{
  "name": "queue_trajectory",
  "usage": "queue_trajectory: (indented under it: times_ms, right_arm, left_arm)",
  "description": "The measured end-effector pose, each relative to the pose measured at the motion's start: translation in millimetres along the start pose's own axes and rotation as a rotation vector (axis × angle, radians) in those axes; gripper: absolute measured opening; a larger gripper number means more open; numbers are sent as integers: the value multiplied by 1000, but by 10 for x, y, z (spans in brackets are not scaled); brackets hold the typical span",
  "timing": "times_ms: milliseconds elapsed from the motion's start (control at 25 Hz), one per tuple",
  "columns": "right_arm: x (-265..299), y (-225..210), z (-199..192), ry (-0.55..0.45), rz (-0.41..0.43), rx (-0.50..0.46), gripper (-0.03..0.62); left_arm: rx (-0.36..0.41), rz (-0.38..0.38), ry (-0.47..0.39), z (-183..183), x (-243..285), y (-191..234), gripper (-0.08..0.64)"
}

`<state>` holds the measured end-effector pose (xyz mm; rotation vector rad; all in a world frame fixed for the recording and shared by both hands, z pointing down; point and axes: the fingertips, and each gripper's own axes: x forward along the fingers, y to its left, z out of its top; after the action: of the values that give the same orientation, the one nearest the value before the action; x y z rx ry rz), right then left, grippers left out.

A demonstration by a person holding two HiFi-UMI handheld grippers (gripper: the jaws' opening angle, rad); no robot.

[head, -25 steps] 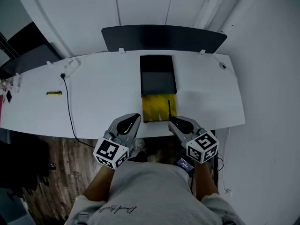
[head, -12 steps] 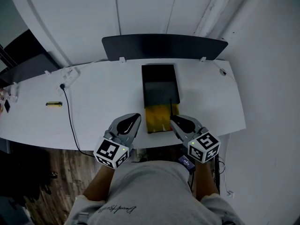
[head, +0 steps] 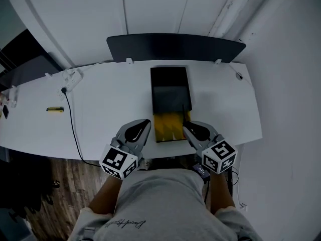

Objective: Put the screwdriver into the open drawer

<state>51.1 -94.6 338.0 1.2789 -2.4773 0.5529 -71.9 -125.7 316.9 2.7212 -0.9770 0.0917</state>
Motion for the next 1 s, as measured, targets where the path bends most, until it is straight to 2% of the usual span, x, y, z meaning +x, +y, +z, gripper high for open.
queue_trajectory:
  times_ms: [400, 1000]
  right_arm:
    - [19, -296, 30, 45, 50, -11, 77]
    - [201, -572, -120, 129, 90, -51, 77]
  left_arm:
    - [-21, 50, 18, 10, 239, 14, 0]
    - [-47, 96, 60, -205, 444, 111, 0]
